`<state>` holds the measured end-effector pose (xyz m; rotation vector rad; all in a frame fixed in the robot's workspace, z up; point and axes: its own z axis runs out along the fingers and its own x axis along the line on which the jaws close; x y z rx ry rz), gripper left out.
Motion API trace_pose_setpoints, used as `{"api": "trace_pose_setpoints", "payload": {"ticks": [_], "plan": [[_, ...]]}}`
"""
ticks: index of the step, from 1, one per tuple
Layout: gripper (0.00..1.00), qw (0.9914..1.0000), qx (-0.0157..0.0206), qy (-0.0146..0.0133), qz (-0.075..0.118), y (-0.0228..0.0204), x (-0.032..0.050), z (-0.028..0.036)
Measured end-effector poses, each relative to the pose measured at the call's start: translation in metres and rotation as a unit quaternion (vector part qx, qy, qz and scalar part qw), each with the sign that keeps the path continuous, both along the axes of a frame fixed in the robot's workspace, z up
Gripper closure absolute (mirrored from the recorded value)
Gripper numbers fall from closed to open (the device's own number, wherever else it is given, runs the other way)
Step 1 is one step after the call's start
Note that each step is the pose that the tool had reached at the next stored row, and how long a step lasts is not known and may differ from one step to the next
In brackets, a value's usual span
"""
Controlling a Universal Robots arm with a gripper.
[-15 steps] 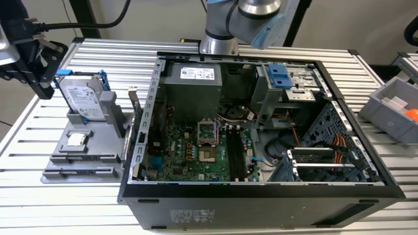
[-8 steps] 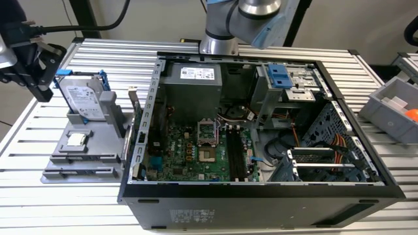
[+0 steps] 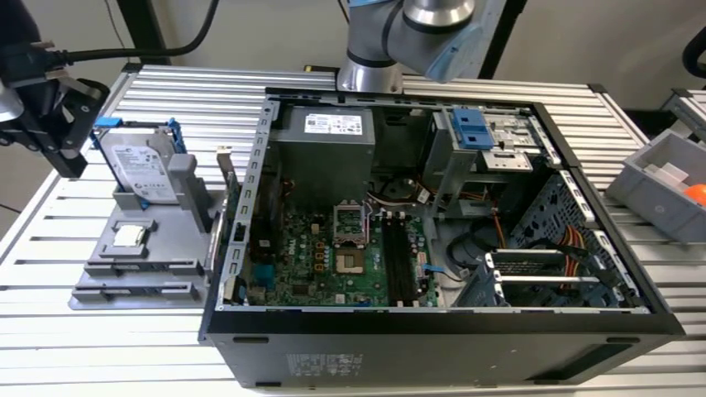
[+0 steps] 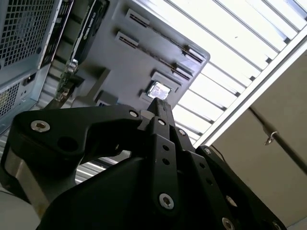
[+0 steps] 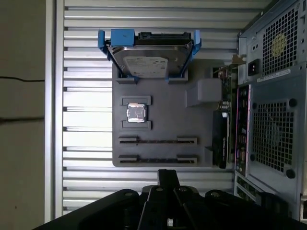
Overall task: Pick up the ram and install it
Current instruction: 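Pick up the ram and move it above insertion slot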
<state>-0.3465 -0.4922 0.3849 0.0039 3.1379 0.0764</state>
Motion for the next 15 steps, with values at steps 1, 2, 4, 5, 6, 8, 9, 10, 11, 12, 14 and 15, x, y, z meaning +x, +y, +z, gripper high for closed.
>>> {"api": "trace_pose_setpoints", "payload": {"ticks": [1,2,4,5,6,8,9,10,11,12,14,15], "plan": [[1.00,1.00000,0.0000,0.0000,0.000,-0.0009,0.0000,0.0000],[1.00,1.00000,0.0000,0.0001,0.000,-0.0017,0.0000,-0.0001],[1.00,1.00000,0.0000,0.0001,0.000,-0.0035,0.0000,-0.0002],[1.00,1.00000,0.0000,0.0001,0.000,-0.0045,0.0000,-0.0002],[1.00,1.00000,0.0000,0.0001,0.000,-0.0053,0.0000,-0.0002],[1.00,1.00000,0.0000,0.0001,0.000,-0.0063,0.0000,-0.0002],[1.00,1.00000,0.0000,0.0001,0.000,-0.0063,0.0000,-0.0002],[1.00,1.00000,0.0000,0.0001,0.000,-0.0063,0.0000,-0.0003],[1.00,1.00000,0.0000,0.0001,0.000,-0.0063,0.0000,-0.0003],[1.00,1.00000,0.0000,0.0002,0.000,-0.0064,0.0000,-0.0003],[1.00,1.00000,0.0000,0.0005,0.001,-0.0064,0.0000,-0.0003],[1.00,1.00000,0.0000,0.0005,0.001,-0.0064,0.0000,-0.0003]]}}
